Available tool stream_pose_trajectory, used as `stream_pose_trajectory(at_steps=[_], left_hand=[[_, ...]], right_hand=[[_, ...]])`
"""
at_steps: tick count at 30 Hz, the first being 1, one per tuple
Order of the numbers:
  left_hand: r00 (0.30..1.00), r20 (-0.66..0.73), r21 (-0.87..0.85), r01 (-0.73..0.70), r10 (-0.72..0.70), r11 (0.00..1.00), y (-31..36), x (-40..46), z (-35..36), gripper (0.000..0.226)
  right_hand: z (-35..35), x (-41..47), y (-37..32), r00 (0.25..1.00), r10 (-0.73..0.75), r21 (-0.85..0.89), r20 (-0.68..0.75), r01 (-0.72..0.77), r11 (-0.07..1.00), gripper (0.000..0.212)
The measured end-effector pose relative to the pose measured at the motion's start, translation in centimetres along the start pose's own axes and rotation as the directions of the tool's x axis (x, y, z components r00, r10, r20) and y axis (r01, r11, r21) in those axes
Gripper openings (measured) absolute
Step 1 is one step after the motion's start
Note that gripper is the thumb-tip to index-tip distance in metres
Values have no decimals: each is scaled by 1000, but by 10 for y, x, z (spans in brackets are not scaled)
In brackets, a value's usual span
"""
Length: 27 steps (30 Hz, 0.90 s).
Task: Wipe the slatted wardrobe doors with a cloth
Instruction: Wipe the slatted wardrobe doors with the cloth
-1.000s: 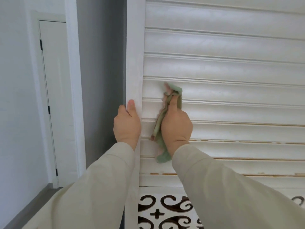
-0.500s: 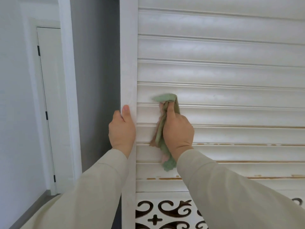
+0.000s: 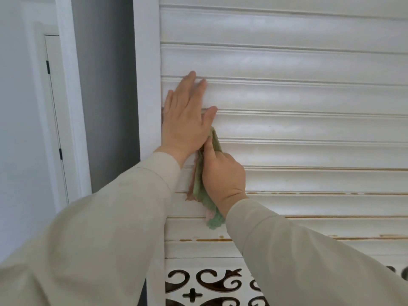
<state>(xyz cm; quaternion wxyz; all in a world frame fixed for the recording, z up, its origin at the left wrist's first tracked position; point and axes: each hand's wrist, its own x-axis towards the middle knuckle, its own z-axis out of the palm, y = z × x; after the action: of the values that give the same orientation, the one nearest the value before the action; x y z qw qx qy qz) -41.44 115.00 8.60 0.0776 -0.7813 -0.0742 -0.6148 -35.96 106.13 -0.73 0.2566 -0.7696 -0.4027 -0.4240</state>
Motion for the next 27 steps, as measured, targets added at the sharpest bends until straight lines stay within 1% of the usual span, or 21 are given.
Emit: stream_pose_trajectory(at_steps=[1,3,5,8,9,11,13,14,15,17,18,19,21,24,26,27], left_hand=[[999,32,9,7,-7,1000,-6,-3,5,58],[1000,29,18,-6,6,1000,-12,-6,9,60],[1000,-5,44,-30,31,999,-11,-6,10,58],[997,-32,93,-74,77,993,-9,-8,11,55],[996,-32,111,-75,79,991,-8,-8,12,54],[998,-50,156,-31,39,987,-2,-7,15,52],[994,-106,185,41,-22,982,15,-2,18,48],[991,-130,183,46,-22,982,29,3,20,46],[991,-134,179,13,11,984,47,11,23,46],[987,-98,170,-111,129,979,82,29,32,49],[984,-73,166,-146,160,975,96,37,38,50],[986,-51,163,-149,159,975,104,43,43,52],[993,-28,167,-113,119,980,105,47,55,54],[985,-34,265,-152,167,952,89,40,68,56],[985,-53,300,-144,167,943,85,38,73,56],[987,-70,304,-115,142,946,88,38,74,56]], right_hand=[[-1,0,6,1000,-11,-14,23,11,1000,60],[-5,0,26,998,15,-40,58,-13,999,60],[-14,-3,51,996,83,-71,40,-80,994,60],[-30,-9,89,974,226,-61,15,-224,973,58],[-33,-9,98,965,263,-51,11,-262,964,57],[-38,-10,105,954,300,-34,14,-300,953,56],[-36,-11,102,955,295,0,16,-295,956,54],[-35,-12,100,960,279,16,15,-279,960,54],[-36,-12,100,966,258,24,18,-259,966,53],[-40,-11,104,975,218,22,38,-219,976,52],[-42,-11,108,978,201,14,48,-202,979,51],[-44,-12,114,980,193,5,52,-193,981,49],[-47,-14,133,973,229,-10,27,-229,973,50],[-52,-22,179,928,366,-19,-71,-369,929,50],[-53,-28,204,896,426,44,-126,-423,905,48],[-52,-30,209,892,427,84,-146,-419,904,49]])
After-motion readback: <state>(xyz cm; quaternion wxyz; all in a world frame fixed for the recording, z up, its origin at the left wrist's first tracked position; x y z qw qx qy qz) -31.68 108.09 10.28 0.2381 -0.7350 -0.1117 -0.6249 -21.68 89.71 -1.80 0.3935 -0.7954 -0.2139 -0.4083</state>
